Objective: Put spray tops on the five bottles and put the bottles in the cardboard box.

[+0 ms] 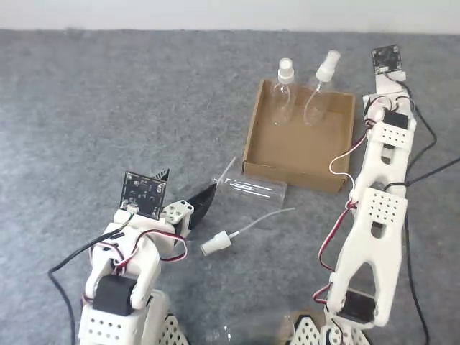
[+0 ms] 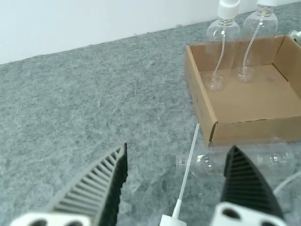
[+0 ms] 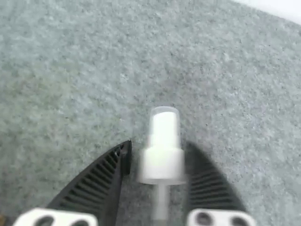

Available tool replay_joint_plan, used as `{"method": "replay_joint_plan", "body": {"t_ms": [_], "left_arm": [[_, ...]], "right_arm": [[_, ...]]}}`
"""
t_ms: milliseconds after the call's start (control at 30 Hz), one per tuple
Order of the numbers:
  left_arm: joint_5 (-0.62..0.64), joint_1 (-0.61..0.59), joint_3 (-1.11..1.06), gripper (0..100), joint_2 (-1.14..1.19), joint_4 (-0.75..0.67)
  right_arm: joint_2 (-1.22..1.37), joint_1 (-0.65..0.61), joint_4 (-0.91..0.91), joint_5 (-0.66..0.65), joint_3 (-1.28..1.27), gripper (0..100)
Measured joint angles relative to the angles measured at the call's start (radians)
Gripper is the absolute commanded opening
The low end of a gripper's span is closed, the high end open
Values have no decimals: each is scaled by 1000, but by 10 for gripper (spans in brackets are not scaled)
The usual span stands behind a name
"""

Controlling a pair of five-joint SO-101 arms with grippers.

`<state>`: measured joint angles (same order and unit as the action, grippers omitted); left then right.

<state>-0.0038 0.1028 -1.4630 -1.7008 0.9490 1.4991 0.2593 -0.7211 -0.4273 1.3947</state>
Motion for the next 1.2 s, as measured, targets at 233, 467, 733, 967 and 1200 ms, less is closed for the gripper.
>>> {"method": "replay_joint_plan", "body": {"t_ms": [233, 467, 733, 967, 1200], "left_arm": [[0, 0, 0, 305, 0, 0], [0, 0, 0, 305, 0, 0], [0, 0, 0, 305, 0, 0], [0, 0, 0, 305, 2, 0], [0, -32, 15, 305, 2, 17]], "right_arm": [[2, 20, -144, 2, 89, 16], [-2, 52, -399, -2, 222, 16], [-209, 64, -760, -3, 222, 16], [-466, 64, -1025, -3, 224, 5], [-772, 68, -1034, 92, 71, 6]]}}
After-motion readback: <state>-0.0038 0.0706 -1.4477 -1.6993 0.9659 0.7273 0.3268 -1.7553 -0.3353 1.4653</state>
